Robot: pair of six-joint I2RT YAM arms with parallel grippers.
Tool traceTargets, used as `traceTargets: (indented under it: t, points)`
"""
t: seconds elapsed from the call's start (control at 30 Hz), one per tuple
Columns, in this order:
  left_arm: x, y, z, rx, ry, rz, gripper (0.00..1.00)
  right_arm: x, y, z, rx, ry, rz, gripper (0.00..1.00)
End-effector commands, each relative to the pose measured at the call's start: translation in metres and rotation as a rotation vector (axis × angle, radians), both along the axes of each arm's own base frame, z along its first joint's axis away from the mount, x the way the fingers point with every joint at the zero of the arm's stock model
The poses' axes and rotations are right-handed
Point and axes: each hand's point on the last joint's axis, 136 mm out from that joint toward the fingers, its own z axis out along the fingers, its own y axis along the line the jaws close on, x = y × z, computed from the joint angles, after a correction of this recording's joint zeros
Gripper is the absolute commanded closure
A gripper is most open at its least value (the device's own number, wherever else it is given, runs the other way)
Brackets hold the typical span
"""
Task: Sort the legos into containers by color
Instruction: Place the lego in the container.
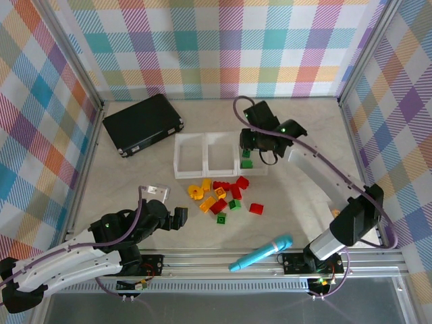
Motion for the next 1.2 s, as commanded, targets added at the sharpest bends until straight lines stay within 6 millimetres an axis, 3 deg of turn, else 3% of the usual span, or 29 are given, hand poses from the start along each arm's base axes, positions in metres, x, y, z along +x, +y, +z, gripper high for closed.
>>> traceTargets:
  t: [0.0, 0.3, 0.63, 1.0, 1.17]
  points:
    - [0.002, 0.002, 0.006, 0.013, -0.014, 0.014, 0.0, 0.018, 0.004, -0.03, -0.051, 0.076, 0.122, 0.68]
    - [0.004, 0.002, 0.003, 0.033, -0.007, 0.022, 0.0, 0.065, -0.002, -0.092, -0.111, 0.198, 0.123, 0.69]
    - [0.004, 0.003, 0.002, 0.038, -0.008, 0.029, 0.0, 0.077, -0.019, -0.133, -0.205, 0.271, 0.096, 0.61]
    - [0.004, 0.0, 0.0, 0.04, -0.003, 0.013, 0.0, 0.07, -0.025, -0.127, -0.211, 0.281, 0.08, 0.46]
    - [0.002, -0.002, 0.001, 0.03, 0.0, 0.001, 0.01, 0.057, -0.025, -0.102, -0.168, 0.27, 0.071, 0.4]
